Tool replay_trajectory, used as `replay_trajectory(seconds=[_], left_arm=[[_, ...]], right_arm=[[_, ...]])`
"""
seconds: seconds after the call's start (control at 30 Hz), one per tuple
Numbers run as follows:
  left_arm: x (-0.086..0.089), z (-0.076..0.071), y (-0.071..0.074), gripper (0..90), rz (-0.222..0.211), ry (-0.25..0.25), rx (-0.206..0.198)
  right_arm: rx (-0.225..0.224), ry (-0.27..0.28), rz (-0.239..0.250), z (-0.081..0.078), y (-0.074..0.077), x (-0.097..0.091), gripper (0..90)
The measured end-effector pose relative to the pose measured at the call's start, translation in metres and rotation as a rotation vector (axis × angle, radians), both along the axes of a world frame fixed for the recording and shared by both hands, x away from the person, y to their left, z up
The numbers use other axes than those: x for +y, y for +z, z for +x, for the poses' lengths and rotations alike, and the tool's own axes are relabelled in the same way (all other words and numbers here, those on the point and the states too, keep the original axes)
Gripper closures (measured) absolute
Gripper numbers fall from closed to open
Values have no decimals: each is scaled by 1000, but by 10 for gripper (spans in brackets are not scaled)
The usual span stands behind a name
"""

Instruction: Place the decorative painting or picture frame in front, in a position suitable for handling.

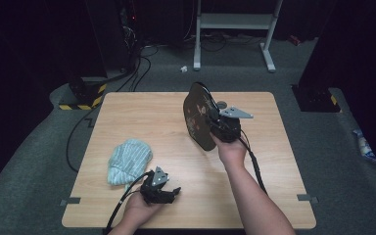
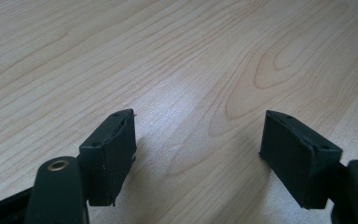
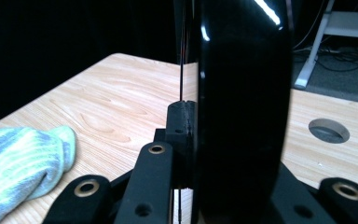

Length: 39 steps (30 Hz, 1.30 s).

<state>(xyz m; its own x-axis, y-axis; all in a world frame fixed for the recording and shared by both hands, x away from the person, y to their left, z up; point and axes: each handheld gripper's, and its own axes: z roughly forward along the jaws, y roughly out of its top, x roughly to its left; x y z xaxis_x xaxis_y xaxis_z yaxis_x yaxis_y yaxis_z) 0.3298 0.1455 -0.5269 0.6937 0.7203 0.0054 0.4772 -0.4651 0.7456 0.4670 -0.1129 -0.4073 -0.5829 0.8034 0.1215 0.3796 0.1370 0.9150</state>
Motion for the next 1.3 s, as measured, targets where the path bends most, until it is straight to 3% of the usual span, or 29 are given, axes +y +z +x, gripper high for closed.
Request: replay_trajectory(seconds=[0.53, 1.03, 1.3], left_arm=[[0, 0, 0, 265, 0, 0, 0], [0, 0, 0, 264, 0, 0, 0], [0, 0, 0, 265, 1, -1, -1]], right_arm=[[-68, 39, 11, -45, 19, -15, 803], [-64, 16, 35, -86, 3, -48, 803], [-58, -1, 51, -100, -7, -65, 803]])
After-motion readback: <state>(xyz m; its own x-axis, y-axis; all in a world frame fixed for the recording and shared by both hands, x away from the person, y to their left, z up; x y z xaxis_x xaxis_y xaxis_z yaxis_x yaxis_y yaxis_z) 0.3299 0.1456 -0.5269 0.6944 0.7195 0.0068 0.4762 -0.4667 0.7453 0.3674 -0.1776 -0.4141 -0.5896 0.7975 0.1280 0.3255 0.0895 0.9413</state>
